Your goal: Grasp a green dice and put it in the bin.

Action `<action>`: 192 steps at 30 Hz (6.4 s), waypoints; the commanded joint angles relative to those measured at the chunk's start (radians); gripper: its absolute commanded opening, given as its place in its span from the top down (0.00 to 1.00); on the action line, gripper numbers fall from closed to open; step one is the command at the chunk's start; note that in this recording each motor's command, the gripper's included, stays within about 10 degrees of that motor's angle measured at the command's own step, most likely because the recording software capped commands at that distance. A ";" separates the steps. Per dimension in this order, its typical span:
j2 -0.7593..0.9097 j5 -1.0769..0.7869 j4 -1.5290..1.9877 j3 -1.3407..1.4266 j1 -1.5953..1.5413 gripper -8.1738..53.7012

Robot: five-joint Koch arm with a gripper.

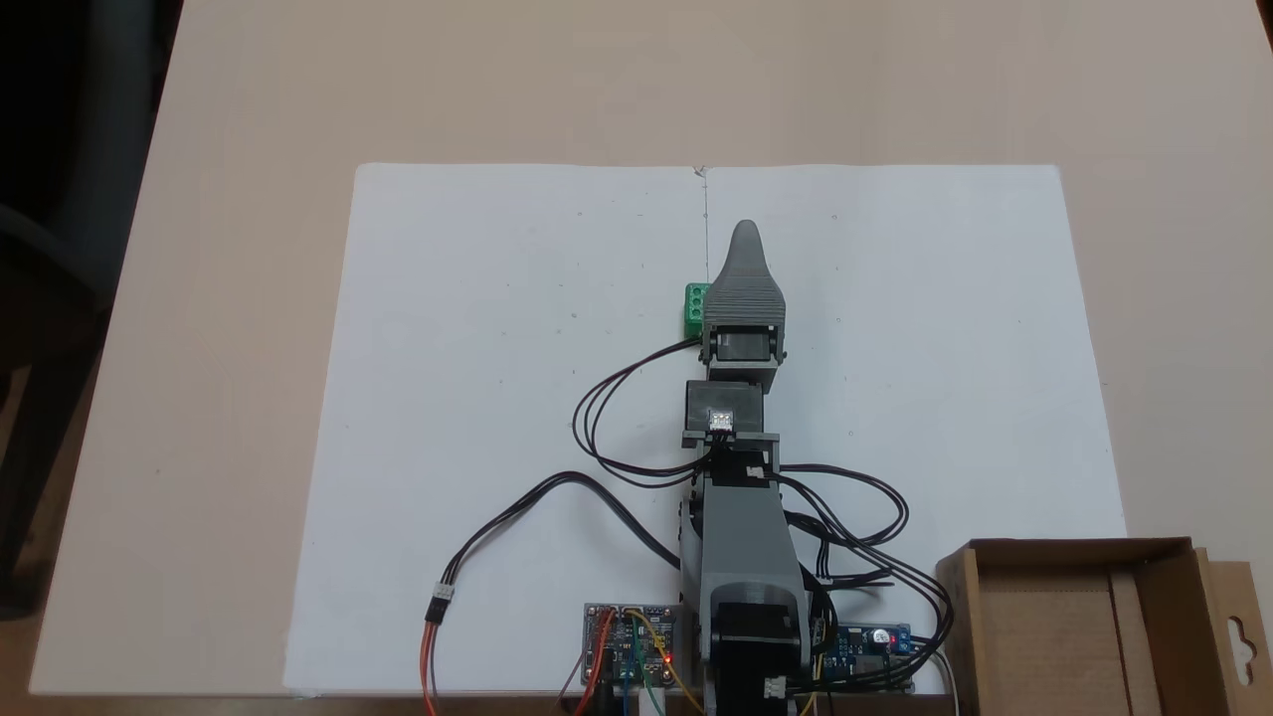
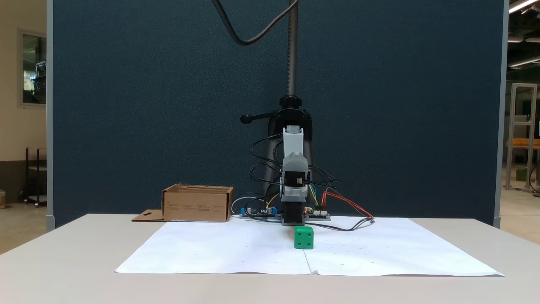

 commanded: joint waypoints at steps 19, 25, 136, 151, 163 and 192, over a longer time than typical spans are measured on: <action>0.106 -0.069 -0.176 0.175 -0.037 0.14; 0.106 -0.071 -0.176 0.175 -0.031 0.14; -0.607 0.176 2.557 -1.663 -0.034 0.17; -0.606 0.164 2.401 -1.525 -0.064 0.17; -0.607 0.166 2.356 -1.447 -0.074 0.17; -0.723 0.173 2.109 -1.319 -0.083 0.18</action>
